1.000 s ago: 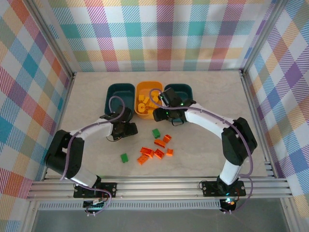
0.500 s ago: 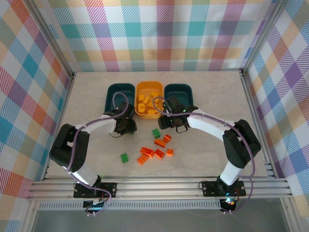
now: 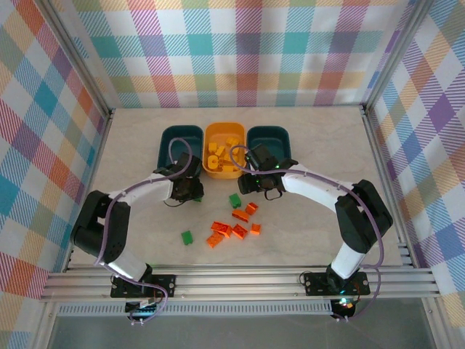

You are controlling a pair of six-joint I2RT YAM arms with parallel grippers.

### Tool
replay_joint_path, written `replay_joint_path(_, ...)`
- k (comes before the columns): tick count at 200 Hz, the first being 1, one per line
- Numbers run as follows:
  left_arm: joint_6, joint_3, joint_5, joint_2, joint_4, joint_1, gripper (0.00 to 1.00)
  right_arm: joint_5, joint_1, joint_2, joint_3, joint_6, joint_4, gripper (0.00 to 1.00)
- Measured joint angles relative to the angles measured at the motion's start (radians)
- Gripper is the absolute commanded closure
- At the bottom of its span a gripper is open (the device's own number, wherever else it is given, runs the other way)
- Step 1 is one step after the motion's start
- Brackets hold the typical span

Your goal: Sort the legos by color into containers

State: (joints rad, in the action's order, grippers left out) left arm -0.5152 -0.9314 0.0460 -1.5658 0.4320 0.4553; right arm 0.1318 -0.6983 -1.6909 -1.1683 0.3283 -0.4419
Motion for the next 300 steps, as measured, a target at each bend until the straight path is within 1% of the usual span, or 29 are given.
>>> replay_joint_path(16,0.000,-0.032,-0.001,0.028,0.031,0.011,0.73,0.014,0.002,0.004,0.001,0.001,-0.001,0.33)
replay_joint_path(35,0.000,-0.112,-0.001,0.038,0.044,0.036,0.73,0.032,0.016,0.029,0.014,0.016,0.000,0.33)
replay_joint_path(50,0.000,-0.184,-0.005,0.031,0.045,0.063,0.73,0.045,0.049,0.067,0.042,0.042,0.000,0.34)
replay_joint_path(62,0.000,-0.261,-0.013,0.002,0.044,0.092,0.73,0.050,0.098,0.108,0.079,0.077,0.003,0.34)
replay_joint_path(81,0.000,-0.391,-0.039,-0.090,0.032,0.138,0.73,0.039,0.213,0.186,0.159,0.133,0.010,0.34)
replay_joint_path(104,0.005,-0.554,-0.089,-0.243,0.019,0.184,0.73,0.022,0.343,0.275,0.241,0.184,0.010,0.34)
replay_joint_path(117,0.009,-0.663,-0.115,-0.344,0.026,0.204,0.72,0.016,0.371,0.315,0.268,0.193,0.004,0.33)
replay_joint_path(140,0.019,-0.857,-0.148,-0.507,0.056,0.232,0.71,0.002,0.373,0.370,0.276,0.196,-0.008,0.33)
replay_joint_path(169,0.036,-1.078,-0.161,-0.661,0.126,0.245,0.61,-0.011,0.373,0.420,0.276,0.195,-0.020,0.32)
replay_joint_path(181,0.043,-1.150,-0.161,-0.705,0.163,0.249,0.53,-0.014,0.373,0.437,0.276,0.191,-0.030,0.32)
replay_joint_path(198,0.059,-1.211,-0.161,-0.739,0.198,0.249,0.36,-0.025,0.373,0.453,0.275,0.186,-0.044,0.32)
replay_joint_path(211,0.061,-1.221,-0.158,-0.741,0.220,0.249,0.29,-0.037,0.370,0.457,0.275,0.182,-0.053,0.32)
replay_joint_path(229,0.072,-1.225,-0.149,-0.739,0.237,0.249,0.26,-0.042,0.348,0.457,0.267,0.178,-0.062,0.32)
replay_joint_path(237,0.075,-1.214,-0.140,-0.732,0.243,0.249,0.24,-0.039,0.320,0.457,0.258,0.172,-0.064,0.32)
replay_joint_path(246,0.080,-1.178,-0.128,-0.706,0.243,0.249,0.22,-0.037,0.265,0.447,0.240,0.161,-0.065,0.32)
replay_joint_path(258,0.080,-1.070,-0.111,-0.631,0.224,0.243,0.19,-0.034,0.180,0.415,0.204,0.148,-0.061,0.31)
replay_joint_path(272,0.064,-0.909,-0.091,-0.502,0.198,0.232,0.17,-0.029,0.077,0.338,0.145,0.125,-0.056,0.30)
replay_joint_path(287,0.037,-0.709,-0.075,-0.319,0.159,0.204,0.14,-0.019,-0.014,0.228,0.081,0.100,-0.043,0.28)
replay_joint_path(300,0.009,-0.531,-0.036,-0.145,0.129,0.154,0.12,-0.013,-0.072,0.142,0.041,0.079,-0.035,0.27)
